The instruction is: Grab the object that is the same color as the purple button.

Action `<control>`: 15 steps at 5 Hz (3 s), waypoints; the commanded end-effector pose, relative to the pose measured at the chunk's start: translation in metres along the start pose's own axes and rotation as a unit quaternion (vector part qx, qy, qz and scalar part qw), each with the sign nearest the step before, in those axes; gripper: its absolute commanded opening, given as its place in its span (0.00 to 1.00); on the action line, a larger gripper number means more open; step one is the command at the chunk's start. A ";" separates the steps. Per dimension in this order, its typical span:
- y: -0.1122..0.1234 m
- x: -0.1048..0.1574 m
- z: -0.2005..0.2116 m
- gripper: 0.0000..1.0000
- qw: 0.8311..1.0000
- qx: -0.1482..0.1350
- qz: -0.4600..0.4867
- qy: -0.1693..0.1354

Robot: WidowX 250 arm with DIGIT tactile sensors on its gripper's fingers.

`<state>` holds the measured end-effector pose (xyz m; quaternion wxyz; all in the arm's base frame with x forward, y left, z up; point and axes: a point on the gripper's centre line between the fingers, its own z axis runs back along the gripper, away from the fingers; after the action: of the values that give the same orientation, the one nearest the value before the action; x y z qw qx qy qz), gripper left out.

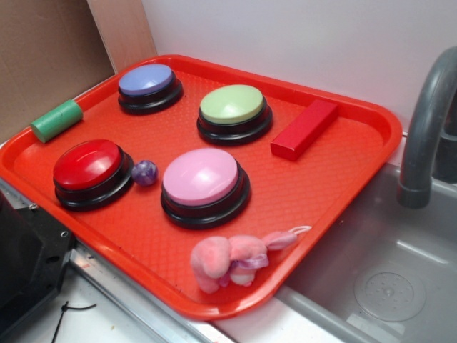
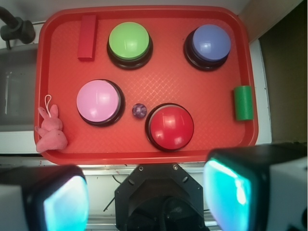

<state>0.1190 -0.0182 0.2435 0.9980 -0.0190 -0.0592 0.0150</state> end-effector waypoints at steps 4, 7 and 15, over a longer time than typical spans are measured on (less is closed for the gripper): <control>0.013 0.020 -0.022 1.00 0.970 0.023 -0.239 -0.048; 0.014 0.055 -0.093 1.00 0.917 0.018 -0.399 -0.020; -0.009 0.045 -0.221 1.00 0.868 -0.029 -0.494 0.047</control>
<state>0.1879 -0.0316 0.0268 0.8760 -0.0241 -0.0035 -0.4817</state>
